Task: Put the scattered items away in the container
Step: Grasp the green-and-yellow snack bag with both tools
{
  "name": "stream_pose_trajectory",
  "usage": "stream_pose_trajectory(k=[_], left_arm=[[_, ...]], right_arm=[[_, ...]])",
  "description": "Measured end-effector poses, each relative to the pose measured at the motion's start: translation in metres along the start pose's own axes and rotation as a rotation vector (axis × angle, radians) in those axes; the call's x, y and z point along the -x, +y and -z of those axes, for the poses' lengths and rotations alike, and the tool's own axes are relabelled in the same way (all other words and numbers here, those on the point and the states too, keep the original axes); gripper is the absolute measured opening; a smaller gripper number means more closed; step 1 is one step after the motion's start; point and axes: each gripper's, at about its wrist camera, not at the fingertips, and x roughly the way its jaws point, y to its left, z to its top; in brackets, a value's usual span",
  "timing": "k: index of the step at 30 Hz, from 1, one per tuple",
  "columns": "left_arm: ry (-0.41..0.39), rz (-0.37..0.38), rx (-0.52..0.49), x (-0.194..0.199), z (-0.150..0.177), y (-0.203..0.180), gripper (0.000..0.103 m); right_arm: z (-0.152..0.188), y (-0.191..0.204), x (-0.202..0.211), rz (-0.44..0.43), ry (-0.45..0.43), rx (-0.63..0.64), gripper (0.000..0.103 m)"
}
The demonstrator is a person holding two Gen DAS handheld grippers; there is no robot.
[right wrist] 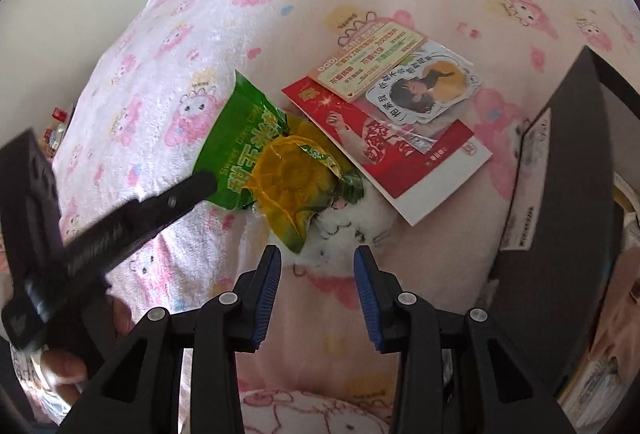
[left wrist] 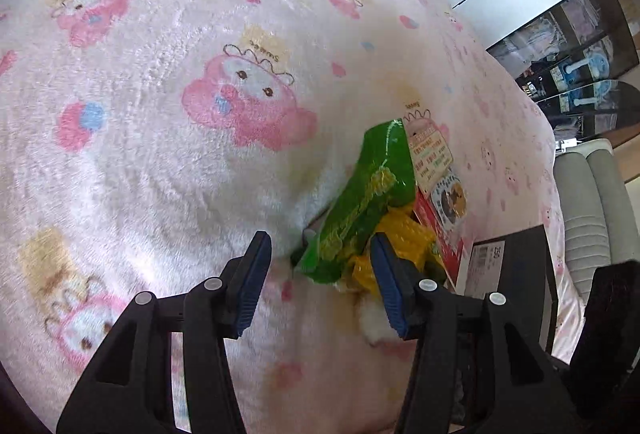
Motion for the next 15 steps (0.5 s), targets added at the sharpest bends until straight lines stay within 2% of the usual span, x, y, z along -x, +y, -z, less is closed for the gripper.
stream_pose_trajectory(k=[1,4,5,10,15], left_arm=[[0.015,0.012,0.007,-0.009,-0.004,0.003,0.051],[0.046,0.065,0.003,-0.02,-0.005,0.006,0.016],[0.043,0.081,0.004,-0.019,-0.002,0.007,0.012],[0.015,0.119,-0.015,0.007,0.022,0.008,0.002],[-0.008,0.186,0.038,0.05,0.054,0.02,0.001]], right_arm=[[-0.002,0.0,-0.003,0.002,0.002,0.0,0.034],[-0.006,-0.004,-0.008,0.005,-0.005,-0.02,0.034],[-0.006,-0.006,-0.009,0.001,-0.005,-0.029,0.034],[-0.003,-0.007,-0.004,-0.014,-0.013,-0.045,0.034],[0.006,-0.002,0.001,-0.036,0.012,-0.043,0.034]])
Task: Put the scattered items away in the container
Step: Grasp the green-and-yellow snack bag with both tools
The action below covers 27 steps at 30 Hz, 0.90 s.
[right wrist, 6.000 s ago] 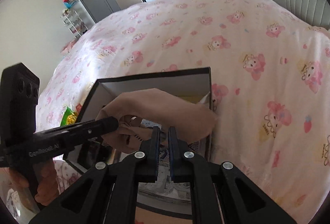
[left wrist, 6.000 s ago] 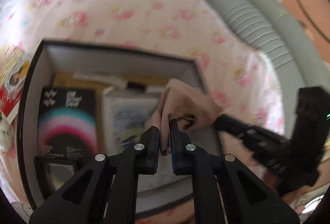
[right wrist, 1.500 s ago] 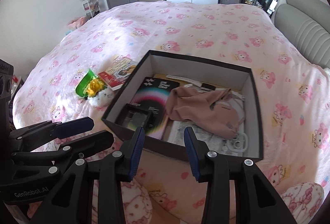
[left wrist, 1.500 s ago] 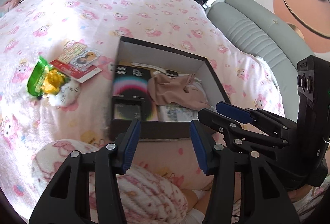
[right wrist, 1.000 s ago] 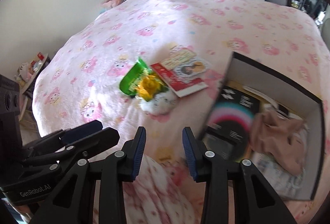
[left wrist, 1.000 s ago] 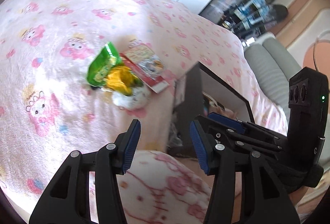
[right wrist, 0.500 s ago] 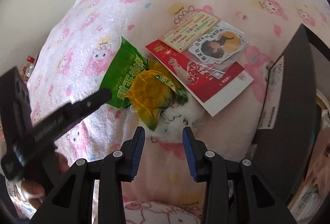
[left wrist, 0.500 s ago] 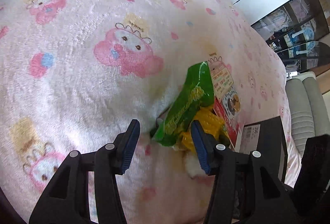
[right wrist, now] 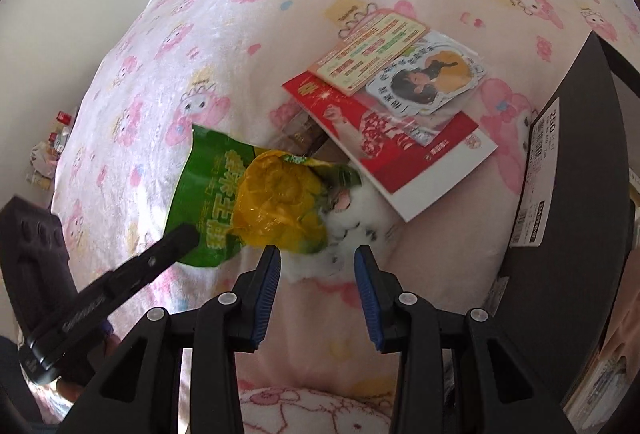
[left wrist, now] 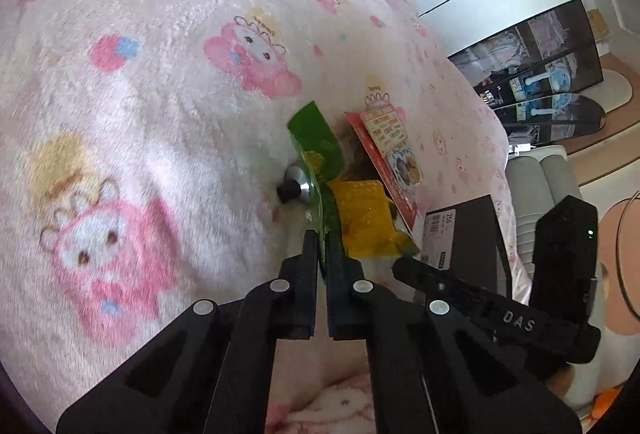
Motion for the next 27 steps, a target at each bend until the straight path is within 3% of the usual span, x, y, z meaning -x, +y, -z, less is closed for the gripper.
stream_pose_trajectory(k=[3,7,9,11,13,19,24,27], left_arm=[[-0.012,-0.039,-0.001,0.019,0.017,0.003,0.003],[-0.012,-0.069,0.049,0.025,0.015,0.024,0.008],[-0.02,-0.062,0.066,0.026,0.01,0.028,0.017],[-0.038,-0.061,0.067,0.028,0.006,0.028,0.033],[-0.046,-0.065,0.056,0.024,0.0,0.027,0.038],[0.023,-0.104,0.097,-0.009,-0.003,0.049,0.038],[0.023,-0.081,0.124,-0.014,0.003,0.055,0.038],[0.035,-0.022,0.152,-0.014,0.006,0.059,0.037]], right_arm=[[0.005,0.007,0.004,-0.031,0.011,0.011,0.034],[0.005,0.013,0.015,-0.041,-0.042,0.029,0.038],[-0.001,0.016,0.011,-0.026,-0.04,0.032,0.039],[-0.002,0.02,0.001,-0.02,-0.001,0.043,0.039],[-0.003,0.02,-0.008,-0.016,0.027,0.044,0.039],[-0.002,0.023,-0.039,-0.047,0.121,0.048,0.043],[-0.002,0.017,-0.055,-0.139,0.202,0.026,0.043],[-0.003,0.015,-0.061,-0.174,0.213,0.005,0.043]])
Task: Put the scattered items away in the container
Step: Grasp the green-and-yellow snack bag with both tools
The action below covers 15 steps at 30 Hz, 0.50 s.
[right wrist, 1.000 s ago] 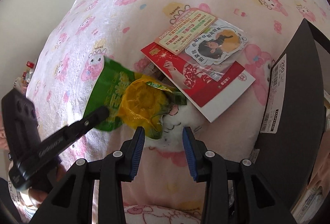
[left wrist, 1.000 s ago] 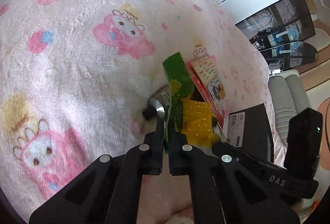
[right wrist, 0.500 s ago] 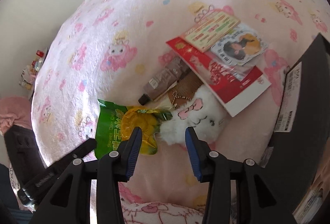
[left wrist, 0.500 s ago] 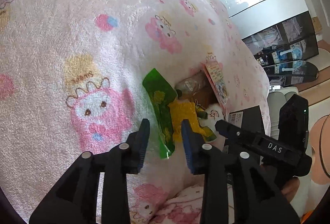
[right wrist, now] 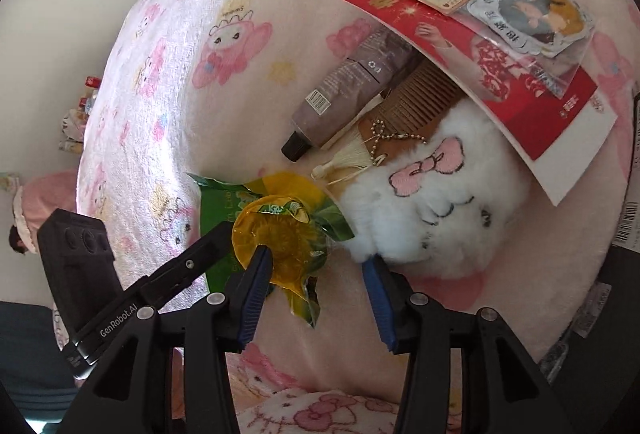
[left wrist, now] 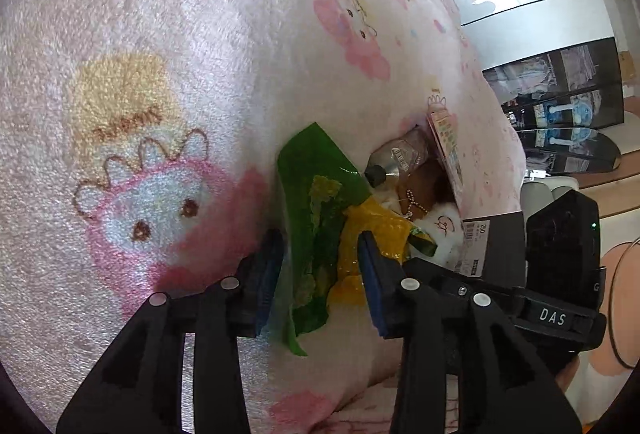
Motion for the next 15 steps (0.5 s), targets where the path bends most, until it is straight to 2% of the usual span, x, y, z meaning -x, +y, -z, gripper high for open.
stream_pose_trajectory(k=[2,3,4,6,9,15], left_arm=[[0.008,0.034,-0.009,0.003,0.003,-0.005,0.028],[0.019,0.072,-0.013,0.005,0.005,-0.008,0.028],[0.021,0.078,-0.023,0.008,0.006,-0.013,0.028],[0.008,0.046,-0.072,0.017,0.013,-0.026,0.028],[-0.008,0.057,-0.121,0.035,0.02,-0.045,0.028],[-0.031,0.115,-0.252,0.073,0.043,-0.105,0.028]], right_arm=[[0.001,0.001,-0.001,-0.007,0.001,0.01,0.042],[0.005,0.002,0.004,-0.018,-0.006,0.022,0.041],[0.009,0.003,0.007,-0.045,-0.014,0.034,0.039],[0.015,0.008,0.013,-0.05,-0.041,0.04,0.039],[0.033,0.014,0.03,-0.059,-0.094,0.045,0.038],[0.068,0.027,0.1,-0.095,-0.252,0.094,0.037]])
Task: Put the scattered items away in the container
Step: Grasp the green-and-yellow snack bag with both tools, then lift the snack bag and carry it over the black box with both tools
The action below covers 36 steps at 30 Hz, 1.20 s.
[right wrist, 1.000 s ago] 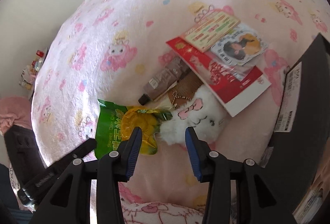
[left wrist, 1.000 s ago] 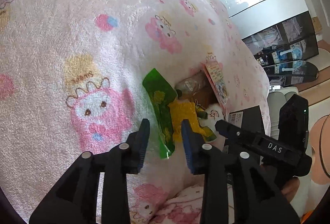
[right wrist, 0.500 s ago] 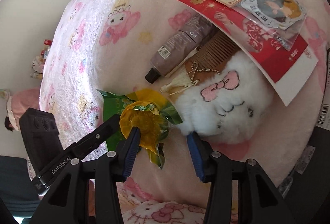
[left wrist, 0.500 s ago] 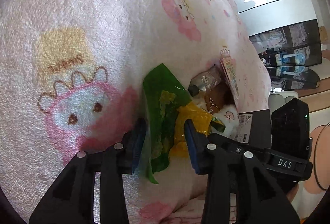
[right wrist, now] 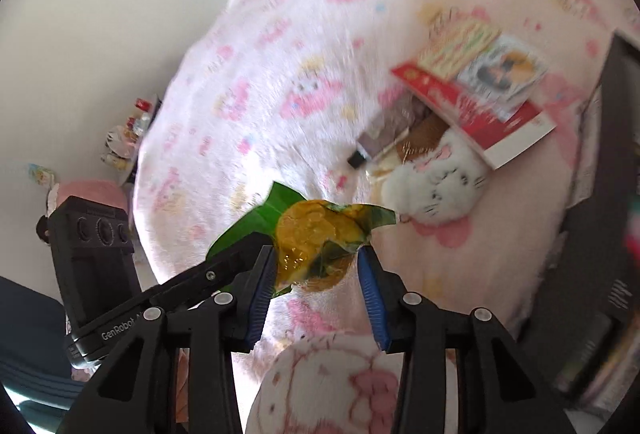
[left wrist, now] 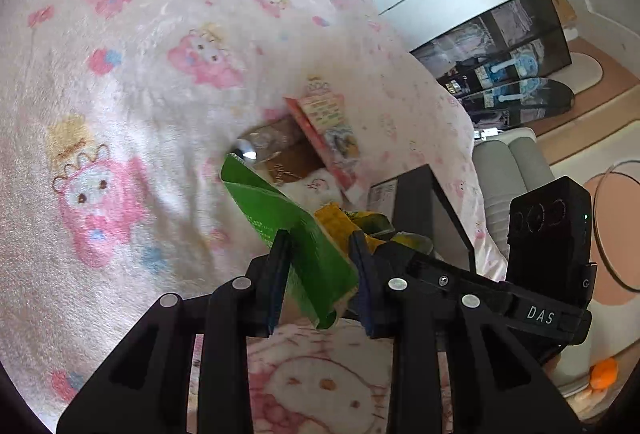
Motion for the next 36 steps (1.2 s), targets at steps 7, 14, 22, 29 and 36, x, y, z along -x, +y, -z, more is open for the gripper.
stream_pose_trajectory(k=[7,14,22,29,36], left_arm=[[0.035,0.08,-0.172,-0.015,0.024,-0.108,0.029],[0.162,0.105,-0.33,-0.08,0.062,-0.203,0.029],[0.278,0.12,-0.442,-0.17,0.093,-0.28,0.029],[0.337,0.077,-0.449,-0.227,0.112,-0.28,0.028],[0.361,-0.014,-0.423,-0.236,0.122,-0.261,0.028]], right_arm=[[0.019,-0.022,0.09,0.008,-0.165,-0.018,0.037],[0.062,-0.096,0.171,0.099,-0.254,-0.118,0.037],[0.08,-0.179,0.235,0.22,-0.327,-0.176,0.037],[0.086,-0.245,0.237,0.232,-0.358,-0.279,0.036],[0.093,-0.263,0.227,0.24,-0.37,-0.323,0.033]])
